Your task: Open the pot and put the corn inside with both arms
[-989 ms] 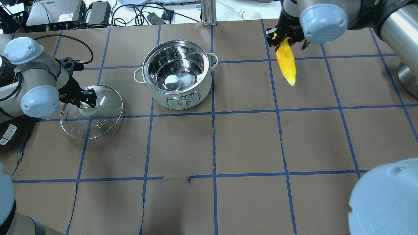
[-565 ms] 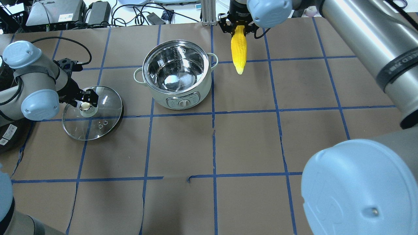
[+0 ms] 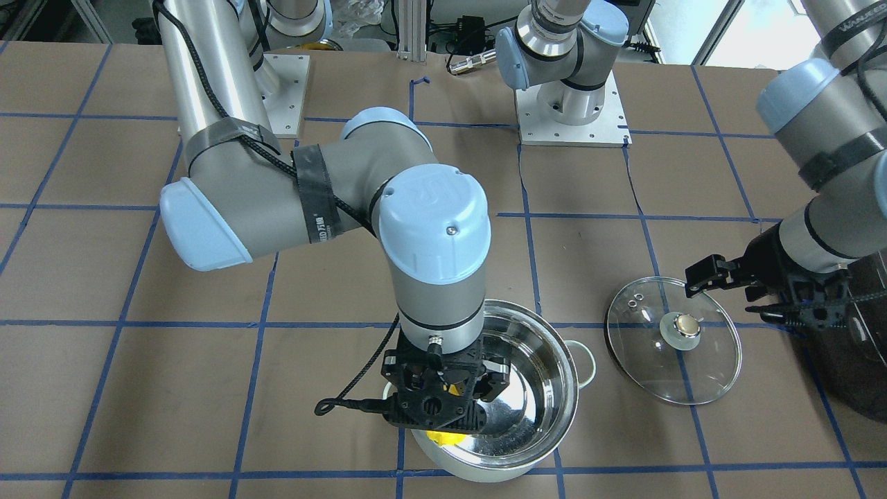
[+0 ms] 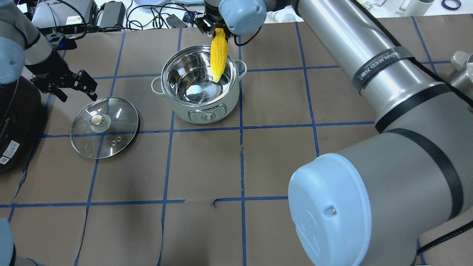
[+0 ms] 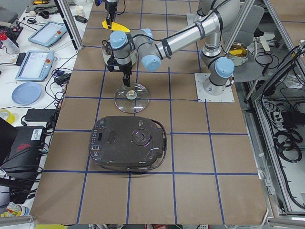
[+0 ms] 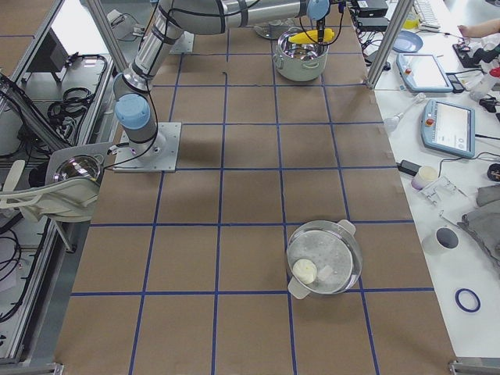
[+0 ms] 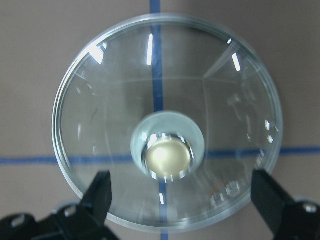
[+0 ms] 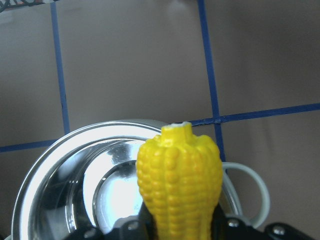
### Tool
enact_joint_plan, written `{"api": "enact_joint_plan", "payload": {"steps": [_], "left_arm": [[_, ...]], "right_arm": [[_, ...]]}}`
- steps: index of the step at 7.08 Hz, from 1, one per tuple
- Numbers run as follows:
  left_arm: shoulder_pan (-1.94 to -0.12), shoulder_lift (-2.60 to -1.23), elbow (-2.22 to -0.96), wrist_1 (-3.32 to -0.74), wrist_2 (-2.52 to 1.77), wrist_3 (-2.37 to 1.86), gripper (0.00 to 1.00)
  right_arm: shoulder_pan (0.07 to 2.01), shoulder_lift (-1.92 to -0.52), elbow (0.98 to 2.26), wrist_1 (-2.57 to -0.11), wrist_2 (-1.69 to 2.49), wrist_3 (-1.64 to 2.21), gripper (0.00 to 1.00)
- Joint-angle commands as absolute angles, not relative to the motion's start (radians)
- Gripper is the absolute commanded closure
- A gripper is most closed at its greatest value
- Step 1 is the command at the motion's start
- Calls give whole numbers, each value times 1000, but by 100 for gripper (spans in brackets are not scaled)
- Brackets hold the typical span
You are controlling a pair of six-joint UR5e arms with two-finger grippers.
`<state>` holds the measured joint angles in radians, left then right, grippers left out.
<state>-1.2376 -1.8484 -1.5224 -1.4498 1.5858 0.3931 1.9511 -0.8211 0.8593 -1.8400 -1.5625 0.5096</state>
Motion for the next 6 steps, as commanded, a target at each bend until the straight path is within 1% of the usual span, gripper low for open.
{"api": "enact_joint_plan", "payload": {"steps": [1, 2, 3, 4, 5, 6], "left_arm": [[-1366, -1801, -1331, -1699, 1591, 321, 0], [-1424, -1766, -1315, -1739, 1589, 219, 0], [-1501, -1728, -1327, -1738, 1586, 115, 0], [-1559, -1685, -1341, -1732, 1588, 33, 0], [-1580, -1657, -1354, -1724, 1583, -13, 0], [-1583, -1634, -1389, -1714, 1583, -18, 0]], "right_arm": [[1996, -784, 845, -1851, -1563, 522, 69], [2018, -772, 850, -1852, -1568, 532, 68], [2031, -759, 853, -1856, -1568, 538, 65], [2033, -759, 862, -1858, -1568, 541, 56], [2034, -762, 899, -1902, -1565, 541, 11], [2045, -768, 969, -1967, -1565, 541, 0]]}}
